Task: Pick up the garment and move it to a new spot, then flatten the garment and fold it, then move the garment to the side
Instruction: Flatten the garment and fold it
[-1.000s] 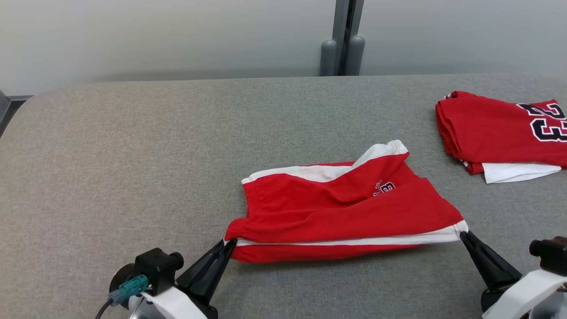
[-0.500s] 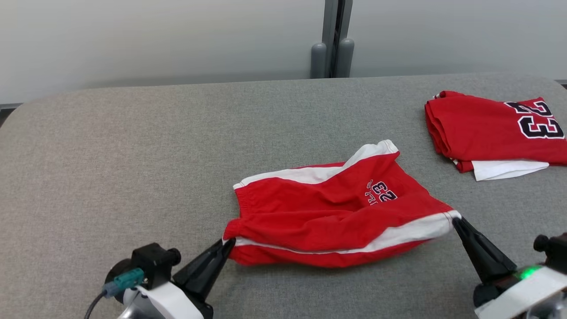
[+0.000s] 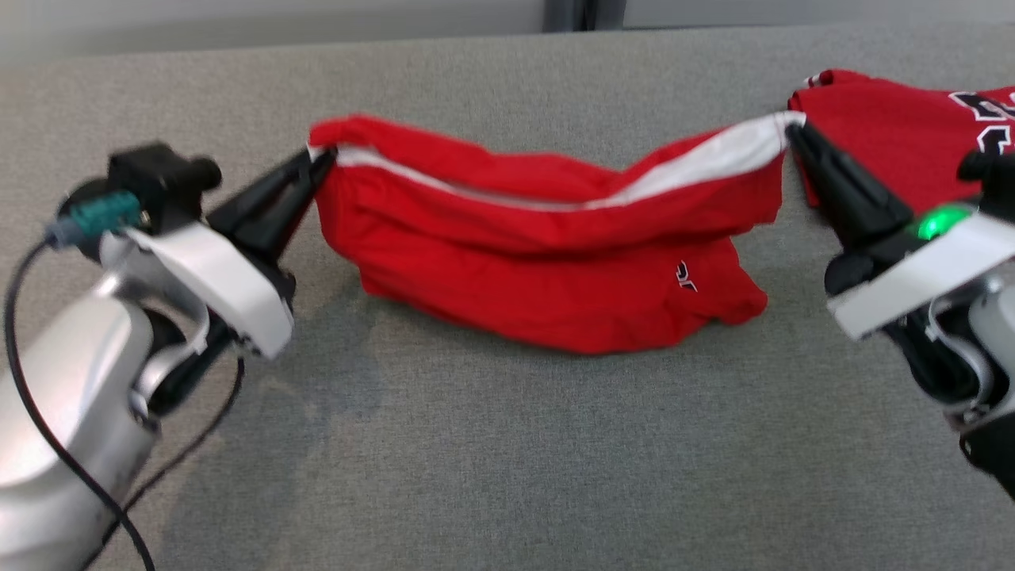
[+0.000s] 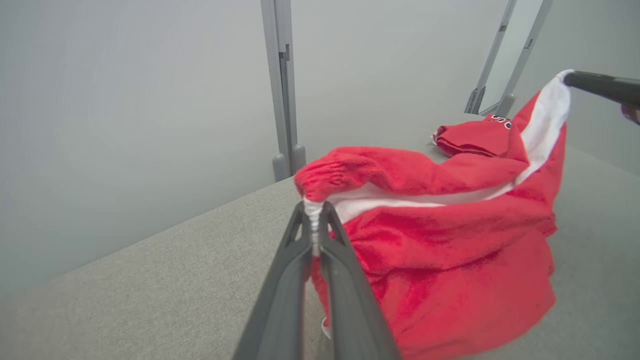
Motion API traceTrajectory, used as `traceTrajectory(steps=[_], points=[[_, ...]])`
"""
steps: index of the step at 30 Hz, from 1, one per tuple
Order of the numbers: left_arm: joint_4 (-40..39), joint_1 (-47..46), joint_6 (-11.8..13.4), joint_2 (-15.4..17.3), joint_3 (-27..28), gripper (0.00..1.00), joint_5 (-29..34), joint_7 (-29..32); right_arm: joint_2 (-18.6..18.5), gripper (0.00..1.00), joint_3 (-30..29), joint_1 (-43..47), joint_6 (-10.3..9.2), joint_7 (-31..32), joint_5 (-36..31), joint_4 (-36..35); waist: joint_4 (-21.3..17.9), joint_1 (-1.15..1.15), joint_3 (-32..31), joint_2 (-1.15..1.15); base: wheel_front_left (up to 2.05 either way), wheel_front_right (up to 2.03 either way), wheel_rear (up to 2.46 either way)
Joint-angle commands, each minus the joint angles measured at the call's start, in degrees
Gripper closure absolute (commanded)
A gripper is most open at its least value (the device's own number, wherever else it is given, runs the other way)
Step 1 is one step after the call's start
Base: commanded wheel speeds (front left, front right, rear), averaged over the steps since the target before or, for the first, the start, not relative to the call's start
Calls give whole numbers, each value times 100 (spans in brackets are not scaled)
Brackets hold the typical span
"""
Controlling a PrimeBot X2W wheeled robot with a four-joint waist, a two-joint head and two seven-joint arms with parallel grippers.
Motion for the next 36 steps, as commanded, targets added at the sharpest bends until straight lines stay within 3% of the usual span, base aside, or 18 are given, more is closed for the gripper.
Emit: traceTrajectory(steps=[1,10,15,20,23,28,31,36], points=[[69,-295,-48,23,-1,100,-57,17,8,100,25,-240,13,-25,78,84,-50,0,462,0,0,0,0],[1116,-3169,-35,223,-818,100,-636,161,-112,100,660,-2964,13,-79,499,902,-71,0,1646,0,0,0,0],[1821,-4499,-36,116,-1119,100,-1181,182,-208,100,914,-4230,13,-243,571,1256,-138,0,2063,0,0,0,0],[2364,-5591,-36,160,-1209,100,-1644,145,-73,100,705,-5455,7,-523,265,1962,-257,0,2347,0,0,0,0],[2700,-6170,-34,169,-1114,100,-1678,-159,127,100,146,-6102,6,-578,-49,2220,-316,0,2440,0,0,0,0],[3075,-6694,-29,-3,-1108,100,-1889,-693,594,100,-1016,-6272,-8,-574,-944,1904,-369,0,2472,0,0,0,0],[3118,-6569,-32,-15,-1348,100,-2158,-649,790,100,-924,-6024,-5,-574,-1126,1786,-374,0,2396,0,0,0,0],[2939,-5921,-37,89,-2025,100,-2800,-257,798,100,-363,-5252,7,-569,-990,1832,-380,0,2294,0,0,0,0]])
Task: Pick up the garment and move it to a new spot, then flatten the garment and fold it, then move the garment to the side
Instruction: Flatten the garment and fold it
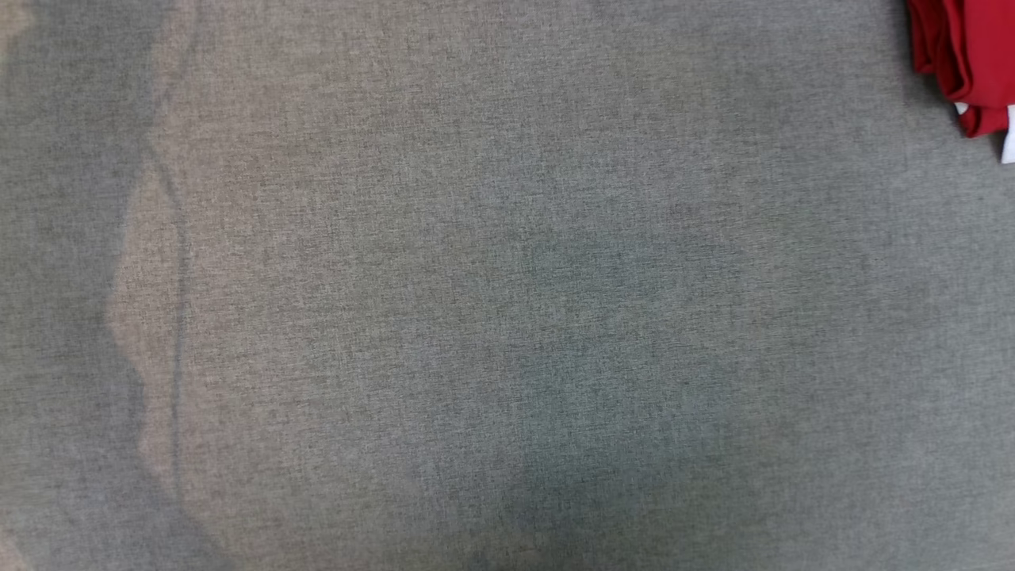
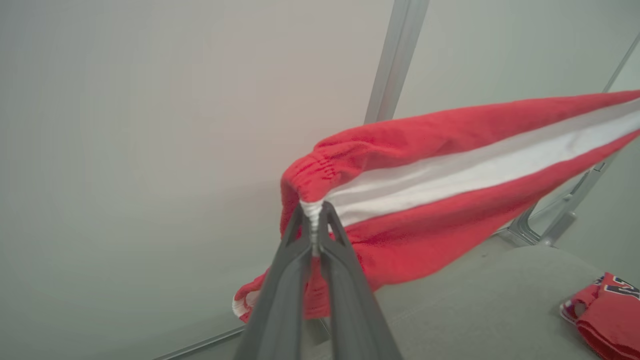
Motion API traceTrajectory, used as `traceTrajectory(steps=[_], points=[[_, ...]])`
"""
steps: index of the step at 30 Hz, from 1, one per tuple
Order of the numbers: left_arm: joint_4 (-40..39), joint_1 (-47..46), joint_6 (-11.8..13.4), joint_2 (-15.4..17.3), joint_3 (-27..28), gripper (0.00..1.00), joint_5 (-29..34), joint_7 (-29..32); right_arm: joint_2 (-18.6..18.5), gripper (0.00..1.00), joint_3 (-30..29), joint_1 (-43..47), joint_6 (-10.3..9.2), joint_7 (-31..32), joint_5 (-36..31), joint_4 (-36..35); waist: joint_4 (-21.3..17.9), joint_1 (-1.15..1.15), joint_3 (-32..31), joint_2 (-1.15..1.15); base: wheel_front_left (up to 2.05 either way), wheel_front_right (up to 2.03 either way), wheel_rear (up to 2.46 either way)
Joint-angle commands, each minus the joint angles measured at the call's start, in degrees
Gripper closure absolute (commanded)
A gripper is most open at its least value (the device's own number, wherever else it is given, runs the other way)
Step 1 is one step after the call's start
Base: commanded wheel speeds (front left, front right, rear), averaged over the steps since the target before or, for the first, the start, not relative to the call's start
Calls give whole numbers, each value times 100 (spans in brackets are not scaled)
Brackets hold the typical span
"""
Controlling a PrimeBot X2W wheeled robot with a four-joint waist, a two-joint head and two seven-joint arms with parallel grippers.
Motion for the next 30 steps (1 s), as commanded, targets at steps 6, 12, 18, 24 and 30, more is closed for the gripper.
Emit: traceTrajectory(steps=[6,12,18,24,30], points=[[-553,1165,3,385,-1027,100,-818,955,-182,100,712,1176,0,-32,350,79,1,0,-163,0,0,0,0],[-1004,1846,2,775,-1646,100,-1407,1525,-490,100,1506,2000,0,11,751,104,-13,0,-471,0,0,0,0],[-1197,2384,2,946,-1917,100,-1608,1474,-688,100,2134,2653,0,195,1141,60,-50,0,-1003,0,0,0,0],[-1307,3031,2,949,-2036,100,-1711,1172,-745,100,2618,3262,0,192,1468,-4,-60,0,-1541,0,0,0,0],[-1365,3702,2,971,-2114,100,-1656,943,-835,100,2963,3862,1,118,1743,-140,-63,0,-2067,0,0,0,0]])
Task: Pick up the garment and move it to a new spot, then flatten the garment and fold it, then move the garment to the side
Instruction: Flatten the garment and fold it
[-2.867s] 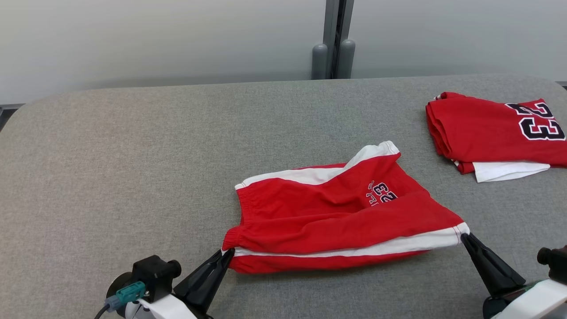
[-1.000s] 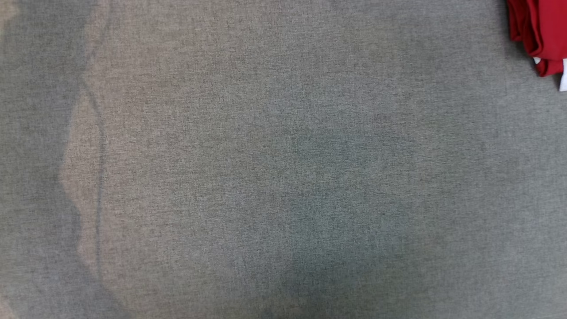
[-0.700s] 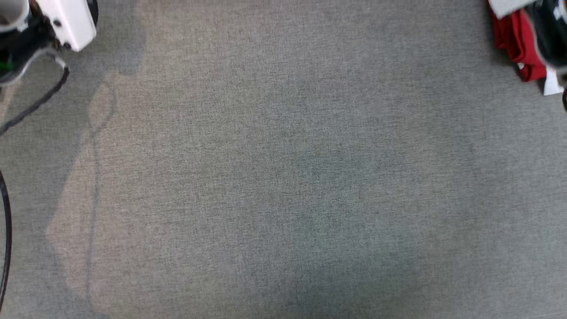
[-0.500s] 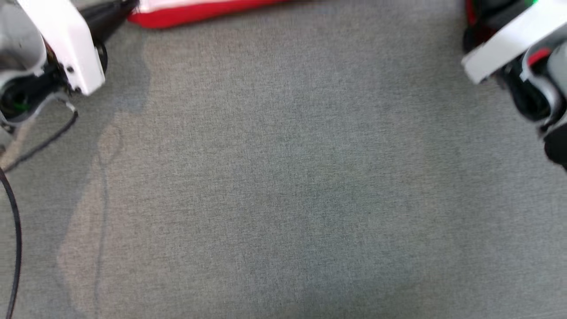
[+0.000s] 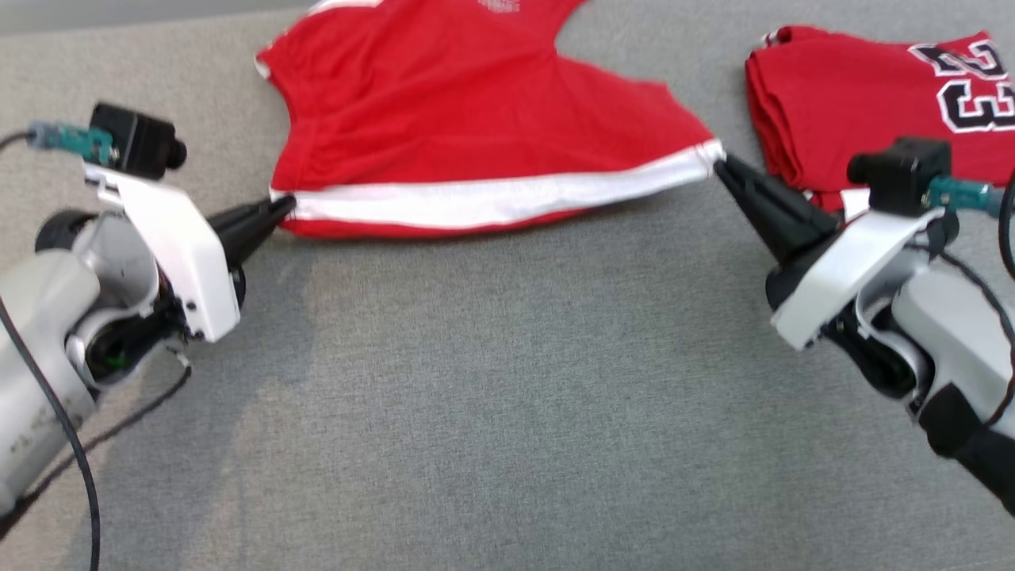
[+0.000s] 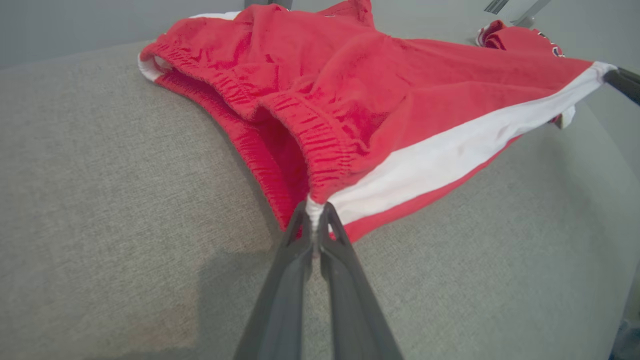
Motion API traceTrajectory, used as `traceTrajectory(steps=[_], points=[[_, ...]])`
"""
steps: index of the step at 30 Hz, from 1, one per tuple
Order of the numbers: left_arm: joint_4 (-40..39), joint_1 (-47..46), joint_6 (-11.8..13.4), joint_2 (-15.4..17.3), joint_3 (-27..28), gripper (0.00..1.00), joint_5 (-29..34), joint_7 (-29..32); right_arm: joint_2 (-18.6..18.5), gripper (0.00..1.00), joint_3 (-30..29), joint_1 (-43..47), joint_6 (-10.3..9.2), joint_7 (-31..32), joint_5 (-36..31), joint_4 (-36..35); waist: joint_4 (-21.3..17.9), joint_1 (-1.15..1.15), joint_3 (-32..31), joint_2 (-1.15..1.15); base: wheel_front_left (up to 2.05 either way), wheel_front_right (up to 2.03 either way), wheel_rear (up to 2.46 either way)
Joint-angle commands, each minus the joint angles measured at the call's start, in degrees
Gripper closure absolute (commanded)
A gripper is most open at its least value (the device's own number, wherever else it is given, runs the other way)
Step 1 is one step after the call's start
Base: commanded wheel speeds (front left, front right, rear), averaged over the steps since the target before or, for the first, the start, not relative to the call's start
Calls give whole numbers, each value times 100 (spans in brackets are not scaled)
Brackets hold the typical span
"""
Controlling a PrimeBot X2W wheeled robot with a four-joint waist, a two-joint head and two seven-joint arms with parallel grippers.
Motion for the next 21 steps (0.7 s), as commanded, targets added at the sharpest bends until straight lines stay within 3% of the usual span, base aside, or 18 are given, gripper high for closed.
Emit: traceTrajectory(steps=[1,8,11,21], points=[[-26,218,2,32,-7,100,-41,-112,-87,100,59,191,2,-57,69,-47,-10,0,-314,0,0,0,0],[-308,1236,2,254,-4,100,-309,-830,-364,100,301,1091,2,-126,550,-545,-50,0,-937,0,0,0,0],[-547,1702,46,403,-30,100,-402,-687,-548,100,362,1405,2,-107,665,-754,-42,0,-1119,0,0,0,0],[-1961,2833,583,794,-60,100,-537,-304,-1169,100,5,2687,2,-60,919,-1332,158,0,-1402,0,0,0,0]])
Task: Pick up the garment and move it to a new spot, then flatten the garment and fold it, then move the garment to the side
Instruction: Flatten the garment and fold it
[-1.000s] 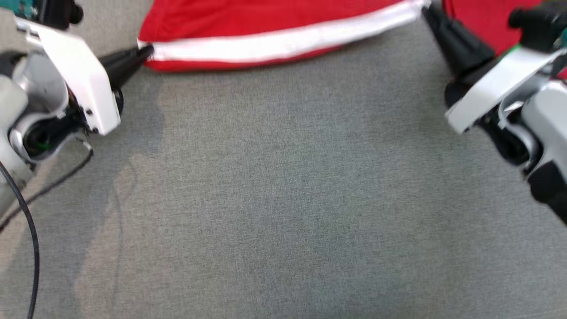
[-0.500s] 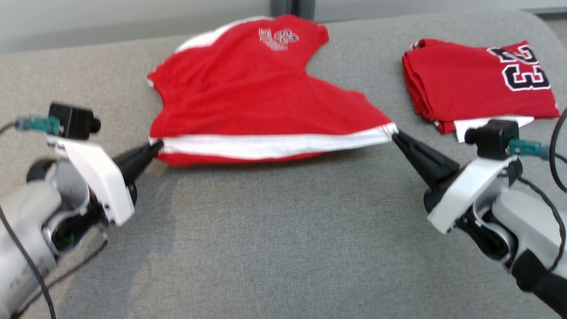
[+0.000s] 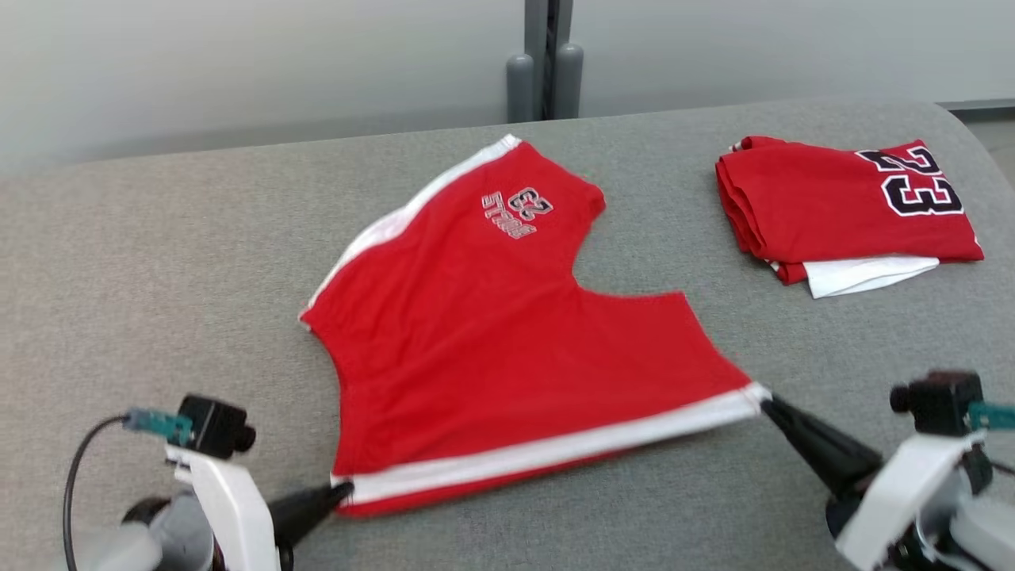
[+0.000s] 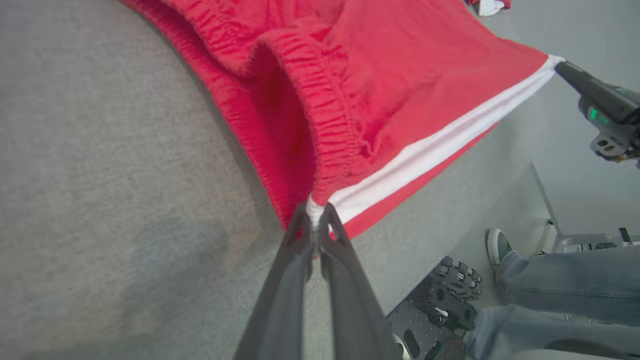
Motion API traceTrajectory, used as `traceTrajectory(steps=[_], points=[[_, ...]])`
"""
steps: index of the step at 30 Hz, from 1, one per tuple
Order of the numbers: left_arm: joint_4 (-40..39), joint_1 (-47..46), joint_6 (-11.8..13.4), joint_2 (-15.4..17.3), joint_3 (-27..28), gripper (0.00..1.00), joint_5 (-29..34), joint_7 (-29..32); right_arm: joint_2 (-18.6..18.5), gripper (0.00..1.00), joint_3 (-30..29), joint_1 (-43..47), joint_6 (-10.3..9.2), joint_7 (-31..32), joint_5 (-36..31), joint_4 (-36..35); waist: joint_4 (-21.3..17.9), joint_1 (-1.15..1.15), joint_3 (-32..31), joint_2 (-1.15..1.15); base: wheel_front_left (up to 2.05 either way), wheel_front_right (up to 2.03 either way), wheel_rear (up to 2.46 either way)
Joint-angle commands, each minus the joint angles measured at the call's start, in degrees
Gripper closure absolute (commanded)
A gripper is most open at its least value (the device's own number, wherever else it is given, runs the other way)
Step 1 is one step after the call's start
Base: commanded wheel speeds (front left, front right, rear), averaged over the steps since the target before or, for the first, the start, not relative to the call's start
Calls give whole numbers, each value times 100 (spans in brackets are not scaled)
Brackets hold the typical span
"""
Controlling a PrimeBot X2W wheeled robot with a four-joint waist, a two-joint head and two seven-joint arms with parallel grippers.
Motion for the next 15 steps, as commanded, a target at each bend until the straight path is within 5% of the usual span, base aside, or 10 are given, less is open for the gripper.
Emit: traceTrajectory(steps=[1,8,15], points=[[-67,91,65,90,15,100,-8,26,-76,100,-45,163,1,23,46,-42,30,0,-19,0,0,0,0],[-950,438,370,400,26,100,-39,194,-544,100,-659,915,1,569,-79,-721,84,0,-19,0,0,0,0],[-1155,351,462,410,153,100,-63,86,-429,100,-1453,1200,1,1137,-511,-1171,134,0,-73,0,0,0,0]])
